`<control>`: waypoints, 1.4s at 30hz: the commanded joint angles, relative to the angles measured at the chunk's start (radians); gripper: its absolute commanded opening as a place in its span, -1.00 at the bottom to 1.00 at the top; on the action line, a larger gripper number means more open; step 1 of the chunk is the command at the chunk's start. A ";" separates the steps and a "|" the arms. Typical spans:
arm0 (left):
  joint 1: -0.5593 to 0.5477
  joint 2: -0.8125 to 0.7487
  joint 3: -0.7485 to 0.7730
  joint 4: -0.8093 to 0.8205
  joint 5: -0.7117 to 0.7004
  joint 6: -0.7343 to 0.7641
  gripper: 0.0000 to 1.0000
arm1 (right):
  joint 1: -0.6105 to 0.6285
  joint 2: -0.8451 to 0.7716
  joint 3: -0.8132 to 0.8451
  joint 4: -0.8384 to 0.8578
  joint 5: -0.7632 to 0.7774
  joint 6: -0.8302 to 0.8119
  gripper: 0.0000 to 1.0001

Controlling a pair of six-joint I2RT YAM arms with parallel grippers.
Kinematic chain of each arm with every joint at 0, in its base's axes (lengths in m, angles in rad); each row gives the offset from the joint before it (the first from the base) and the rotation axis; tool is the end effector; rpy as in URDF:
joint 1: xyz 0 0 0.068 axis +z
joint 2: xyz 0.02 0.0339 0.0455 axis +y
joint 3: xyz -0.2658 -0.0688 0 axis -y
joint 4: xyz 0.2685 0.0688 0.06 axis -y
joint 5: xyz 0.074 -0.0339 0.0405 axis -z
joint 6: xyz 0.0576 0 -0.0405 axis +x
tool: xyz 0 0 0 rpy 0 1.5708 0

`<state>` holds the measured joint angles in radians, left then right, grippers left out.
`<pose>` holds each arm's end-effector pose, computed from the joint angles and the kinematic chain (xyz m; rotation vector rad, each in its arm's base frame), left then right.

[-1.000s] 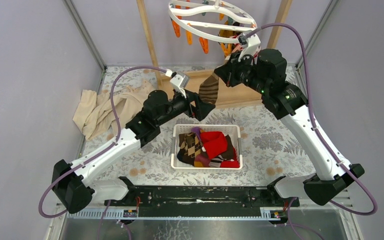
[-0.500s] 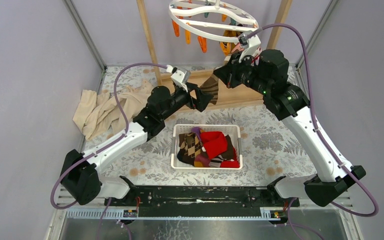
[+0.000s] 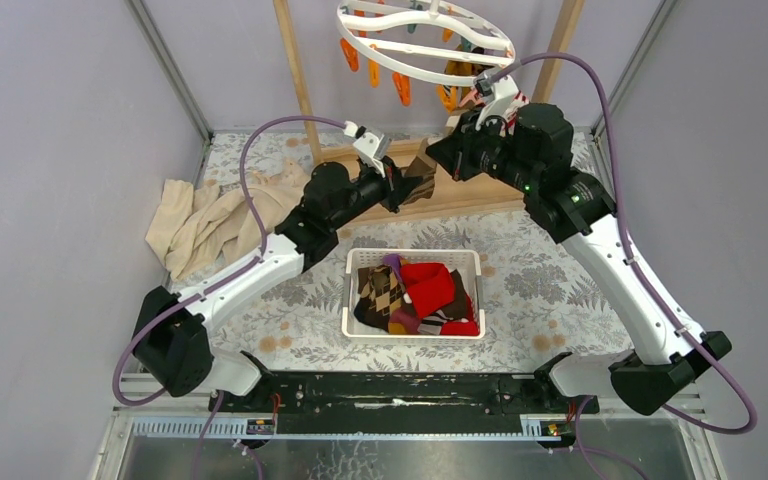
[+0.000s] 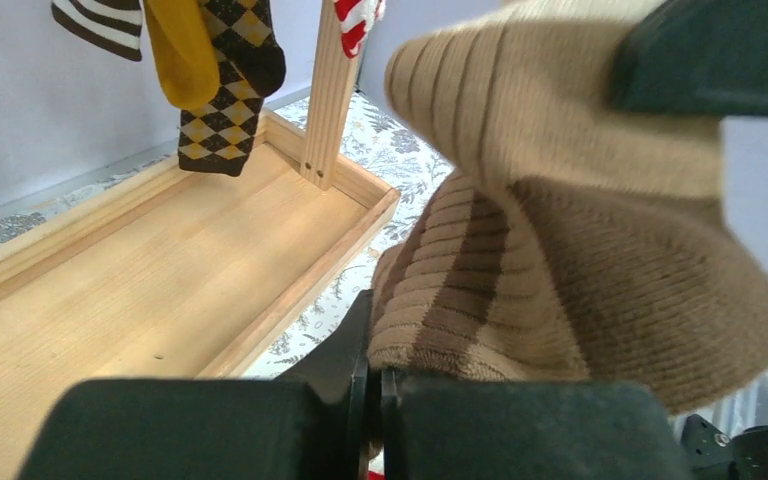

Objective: Remove the socks clipped to the hanger
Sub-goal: Remove the sock from the hanger.

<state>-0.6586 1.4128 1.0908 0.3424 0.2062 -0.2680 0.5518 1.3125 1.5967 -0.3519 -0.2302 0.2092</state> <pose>0.2951 -0.2432 0.3506 0.4797 1.5479 -0.8842 0.2680 0.1804 0.4946 -0.4662 1.6279 0.7650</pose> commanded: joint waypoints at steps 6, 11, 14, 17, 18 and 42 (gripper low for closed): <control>0.011 -0.061 0.031 -0.075 0.008 -0.014 -1.00 | 0.006 -0.045 -0.077 0.012 0.068 0.039 -0.11; 0.018 -0.065 0.051 -0.135 -0.006 -0.017 -1.00 | -0.055 -0.105 -0.152 -0.006 0.078 0.086 0.22; 0.024 -0.062 0.078 -0.172 -0.005 -0.020 -1.00 | -0.147 -0.162 -0.212 0.000 0.004 0.133 0.33; 0.027 -0.055 0.115 -0.216 0.001 -0.019 -1.00 | -0.213 -0.209 -0.261 -0.011 -0.023 0.150 0.42; 0.027 -0.053 0.126 -0.231 0.004 -0.018 -1.00 | -0.228 -0.220 -0.276 -0.018 -0.023 0.150 0.45; 0.036 -0.057 0.220 -0.391 0.051 -0.031 -1.00 | -0.454 -0.239 -0.480 0.310 -0.329 0.401 0.38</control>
<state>-0.6319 1.3705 1.2861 -0.0307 0.2420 -0.2867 0.1268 1.0649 1.1423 -0.1837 -0.4343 0.5068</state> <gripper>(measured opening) 0.035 0.694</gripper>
